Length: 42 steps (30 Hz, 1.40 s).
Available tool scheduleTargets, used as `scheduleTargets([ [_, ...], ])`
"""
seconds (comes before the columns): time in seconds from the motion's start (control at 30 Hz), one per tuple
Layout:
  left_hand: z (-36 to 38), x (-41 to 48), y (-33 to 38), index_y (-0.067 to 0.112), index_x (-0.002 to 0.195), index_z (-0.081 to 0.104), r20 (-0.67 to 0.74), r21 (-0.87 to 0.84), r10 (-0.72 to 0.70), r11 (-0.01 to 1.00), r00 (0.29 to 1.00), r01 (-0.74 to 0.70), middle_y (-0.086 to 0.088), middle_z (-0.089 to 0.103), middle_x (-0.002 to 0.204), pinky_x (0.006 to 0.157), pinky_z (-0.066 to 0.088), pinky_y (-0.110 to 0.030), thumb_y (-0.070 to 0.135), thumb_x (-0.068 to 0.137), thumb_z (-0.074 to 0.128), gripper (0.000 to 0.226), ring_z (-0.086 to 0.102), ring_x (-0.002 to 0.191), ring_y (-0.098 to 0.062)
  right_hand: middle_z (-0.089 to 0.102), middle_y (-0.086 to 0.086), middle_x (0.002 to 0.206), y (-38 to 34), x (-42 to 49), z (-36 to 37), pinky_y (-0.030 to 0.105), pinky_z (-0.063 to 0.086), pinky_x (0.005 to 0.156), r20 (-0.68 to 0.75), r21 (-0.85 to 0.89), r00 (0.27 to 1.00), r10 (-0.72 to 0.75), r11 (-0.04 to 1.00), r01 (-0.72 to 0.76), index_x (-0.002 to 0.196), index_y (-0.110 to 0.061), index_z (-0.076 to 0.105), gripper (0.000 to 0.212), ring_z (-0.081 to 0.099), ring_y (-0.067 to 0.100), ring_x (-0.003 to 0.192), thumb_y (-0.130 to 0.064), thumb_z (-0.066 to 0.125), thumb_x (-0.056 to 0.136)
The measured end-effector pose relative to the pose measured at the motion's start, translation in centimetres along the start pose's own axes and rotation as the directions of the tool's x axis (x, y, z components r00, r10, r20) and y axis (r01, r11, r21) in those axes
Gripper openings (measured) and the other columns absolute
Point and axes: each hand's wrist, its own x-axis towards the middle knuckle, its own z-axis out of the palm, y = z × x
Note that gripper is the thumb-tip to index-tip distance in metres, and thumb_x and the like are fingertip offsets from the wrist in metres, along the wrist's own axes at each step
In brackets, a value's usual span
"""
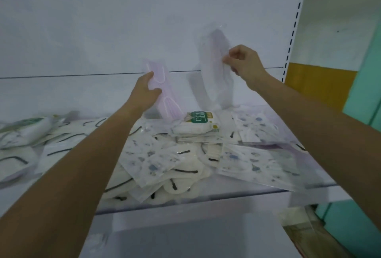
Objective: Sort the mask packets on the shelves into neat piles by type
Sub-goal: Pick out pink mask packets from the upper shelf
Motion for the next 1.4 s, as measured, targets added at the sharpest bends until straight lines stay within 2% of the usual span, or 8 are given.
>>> scheduleTargets([
  [0.17,0.0,-1.2,3.7,0.018,0.135,0.043,0.086,-0.283,-0.022,0.958,0.996,0.046,0.002,0.052,0.126,0.076,0.048,-0.026,0.02,0.098,0.045,0.037,0.055,0.1,-0.017,0.063,-0.004,0.099,-1.3,-2.6,-0.5,0.021,0.049,0.082,0.099,0.169,0.991,-0.094,0.983,0.076,0.075,-0.016,0.051,0.03,0.061,0.003,0.093,0.012,0.054,0.084],
  [0.33,2.4,-2.5,5.7,0.021,0.112,0.058,0.248,-0.555,0.002,0.82,0.969,0.14,0.009,0.063,0.099,0.077,0.054,-0.029,0.031,0.093,0.055,0.022,0.064,0.087,-0.016,0.056,-0.002,0.118,-0.4,-5.8,-1.6,0.007,0.043,0.085,0.372,0.105,0.919,-0.128,0.99,0.095,0.077,-0.013,0.052,0.039,0.057,-0.012,0.099,0.022,0.039,0.085],
  [0.7,11.0,-3.9,7.9,0.025,0.126,0.045,0.061,-0.393,0.076,0.919,0.995,-0.046,-0.006,0.047,0.129,0.088,0.054,-0.035,-0.008,0.084,0.058,0.054,0.051,0.119,-0.022,0.051,0.003,0.132,2.8,-4.6,-10.3,0.012,0.04,0.088,0.348,-0.147,0.936,0.057,0.989,-0.006,0.112,-0.01,0.057,0.031,0.052,0.013,0.113,0.009,0.041,0.093],
  [0.87,14.8,-4.7,7.7,0.01,0.13,0.049,-0.033,-0.214,0.058,0.975,0.998,-0.064,-0.004,0.049,0.126,0.079,0.047,-0.01,-0.009,0.085,0.052,0.049,0.053,0.107,-0.013,0.05,0.012,0.131,7.7,-4.1,-16.2,0.027,0.042,0.077,0.3,-0.626,0.829,0.473,0.753,-0.203,0.128,-0.011,0.049,0.042,0.052,0.023,0.105,-0.024,0.06,0.09],
  [1.0,17.1,-5.0,7.8,0.011,0.129,0.05,-0.016,-0.192,-0.017,0.981,1.0,0.013,-0.009,0.049,0.131,0.091,0.044,-0.027,-0.01,0.084,0.051,0.049,0.05,0.114,-0.02,0.036,0.012,0.145,10.2,-4.6,-17.6,0.031,0.035,0.098,0.292,-0.775,0.778,0.556,0.614,-0.149,0.139,-0.006,0.036,0.066,0.039,0.026,0.129,-0.043,0.059,0.088],
  [1.1,18.7,-5.5,7.6,0.014,0.127,0.051,0.041,-0.201,-0.065,0.977,0.997,0.072,-0.01,0.049,0.131,0.096,0.045,-0.033,-0.009,0.085,0.05,0.048,0.05,0.115,-0.024,0.05,0.015,0.121,10.5,-4.8,-17.2,0.024,0.042,0.072,0.228,-0.751,0.781,0.582,0.615,-0.239,0.133,0.003,0.042,0.069,0.05,0.026,0.107,-0.045,0.06,0.086],
  [1.27,20.6,-6.7,5.9,0.019,0.124,0.053,0.044,-0.236,-0.153,0.959,0.987,0.159,-0.008,0.049,0.13,0.099,0.045,-0.046,-0.007,0.085,0.05,0.046,0.051,0.117,-0.029,0.041,0.013,0.14,11.8,-4.8,-15.8,0.031,0.036,0.1,0.199,-0.46,0.869,0.454,0.826,-0.326,0.141,-0.005,0.029,0.075,0.043,0.027,0.125,-0.023,0.07,0.082],
  [1.4,20.7,-6.9,6.0,0.013,0.126,0.05,-0.077,-0.319,-0.115,0.944,0.99,0.085,-0.003,0.05,0.122,0.097,0.045,-0.036,-0.01,0.085,0.048,0.048,0.052,0.113,-0.022,0.049,0.012,0.114,12.2,-4.0,-15.2,0.037,0.049,0.092,0.169,-0.151,0.896,0.41,0.909,-0.388,0.144,-0.015,0.026,0.077,0.055,0.024,0.098,0.002,0.066,0.081],
])
